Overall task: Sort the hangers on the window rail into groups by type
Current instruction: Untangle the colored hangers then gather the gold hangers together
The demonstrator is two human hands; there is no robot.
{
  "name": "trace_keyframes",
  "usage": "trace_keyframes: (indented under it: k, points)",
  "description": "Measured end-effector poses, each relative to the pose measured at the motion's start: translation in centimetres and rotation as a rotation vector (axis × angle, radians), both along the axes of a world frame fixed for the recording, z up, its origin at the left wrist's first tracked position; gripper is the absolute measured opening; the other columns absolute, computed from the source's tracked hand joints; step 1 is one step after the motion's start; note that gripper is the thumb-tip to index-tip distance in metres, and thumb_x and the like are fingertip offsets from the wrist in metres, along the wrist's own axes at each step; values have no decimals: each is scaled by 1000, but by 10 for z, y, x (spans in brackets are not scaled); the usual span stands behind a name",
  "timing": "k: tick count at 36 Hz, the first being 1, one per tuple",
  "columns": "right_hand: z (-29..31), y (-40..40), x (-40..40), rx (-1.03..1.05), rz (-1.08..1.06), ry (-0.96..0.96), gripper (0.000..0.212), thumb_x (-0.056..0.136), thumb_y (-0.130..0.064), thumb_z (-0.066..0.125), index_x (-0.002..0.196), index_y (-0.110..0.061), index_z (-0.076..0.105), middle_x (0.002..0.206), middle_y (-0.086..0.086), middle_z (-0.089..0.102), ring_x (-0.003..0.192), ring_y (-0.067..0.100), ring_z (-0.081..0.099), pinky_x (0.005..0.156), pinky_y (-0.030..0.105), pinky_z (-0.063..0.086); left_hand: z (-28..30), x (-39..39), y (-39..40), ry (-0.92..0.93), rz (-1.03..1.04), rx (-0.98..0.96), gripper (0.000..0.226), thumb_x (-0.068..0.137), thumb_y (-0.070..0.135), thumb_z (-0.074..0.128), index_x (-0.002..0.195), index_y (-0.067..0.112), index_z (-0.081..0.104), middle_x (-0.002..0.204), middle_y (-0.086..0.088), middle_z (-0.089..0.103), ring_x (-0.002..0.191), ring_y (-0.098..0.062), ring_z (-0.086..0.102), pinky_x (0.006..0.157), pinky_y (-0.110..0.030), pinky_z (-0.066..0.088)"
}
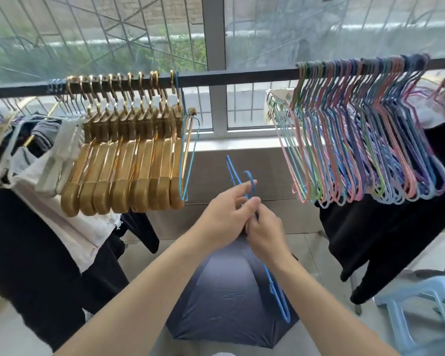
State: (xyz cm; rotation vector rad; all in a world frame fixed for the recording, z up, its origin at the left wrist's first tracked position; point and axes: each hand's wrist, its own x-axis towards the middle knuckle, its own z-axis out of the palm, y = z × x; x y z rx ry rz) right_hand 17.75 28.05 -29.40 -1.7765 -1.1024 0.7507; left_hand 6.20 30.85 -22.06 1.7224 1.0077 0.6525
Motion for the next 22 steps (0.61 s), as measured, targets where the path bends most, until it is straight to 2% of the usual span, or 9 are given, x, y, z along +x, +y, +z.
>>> trace_keyframes:
  k: [1, 3, 7, 10, 13, 15, 18, 20, 22]
  points:
    - [9, 3, 6, 17, -18, -45, 25, 102, -33, 43, 86, -27, 61, 81, -5, 67, 79, 20, 61, 70, 39, 50, 6, 0, 2, 37, -15, 55, 49, 104, 24, 59, 152, 28, 48, 139, 6, 64, 124, -3, 59, 108, -20, 45]
    - [30, 12, 17, 34, -35, -139, 23, 104, -29, 44, 89, -23, 61, 84, -5, 66, 81, 19, 59, 69, 38, 44, 22, -3, 10, 70, -18, 151, 55, 103, 25, 60, 155, 31, 43, 148, 11, 54, 135, -1, 50, 117, -28, 39]
    - [79, 32, 37, 79, -68, -246, 18, 106, -27, 44, 98, -22, 59, 85, -1, 65, 79, 21, 61, 68, 39, 44, 58, -14, 37, 87, 23, 297, 51, 104, 23, 59, 153, 28, 46, 149, 9, 54, 135, -3, 51, 118, -33, 40]
    - [114, 48, 52, 117, -107, -321, 18, 106, -27, 44, 97, -20, 58, 81, 3, 64, 75, 26, 61, 67, 40, 49, 87, -26, 66, 141, 78, 418, 48, 104, 22, 59, 151, 25, 49, 148, 4, 56, 135, -9, 52, 118, -35, 40]
    - [151, 63, 62, 95, -149, -487, 21, 105, -21, 43, 88, -15, 54, 73, -1, 54, 72, 26, 53, 62, 37, 37, 117, -43, 103, 261, 152, 570, 50, 104, 23, 58, 153, 23, 46, 152, -2, 51, 140, -17, 47, 119, -37, 36]
    - [168, 70, 67, 41, -172, -609, 21, 103, -15, 43, 86, -10, 55, 79, 3, 59, 72, 26, 54, 60, 34, 35, 134, -53, 129, 366, 193, 669, 52, 103, 21, 57, 154, 19, 44, 155, -8, 48, 141, -25, 46, 118, -42, 38]
    - [184, 88, 74, -22, -204, -730, 21, 99, -9, 43, 102, -3, 63, 100, 17, 70, 90, 35, 65, 71, 36, 44, 157, -68, 163, 538, 258, 768, 56, 102, 16, 54, 156, 15, 40, 157, -12, 44, 142, -31, 45, 118, -44, 40]
    - [192, 98, 77, -66, -231, -782, 25, 96, -9, 43, 107, -4, 65, 104, 17, 71, 96, 37, 67, 72, 37, 45, 166, -79, 185, 756, 320, 871, 57, 100, 19, 49, 156, 21, 40, 158, -11, 44, 144, -31, 44, 119, -48, 38]
    - [198, 105, 79, -103, -250, -871, 26, 94, -8, 44, 105, -4, 68, 101, 16, 73, 95, 36, 70, 71, 37, 50, 172, -89, 201, 968, 358, 898, 55, 101, 28, 42, 156, 28, 38, 155, -10, 48, 140, -30, 49, 115, -50, 41]
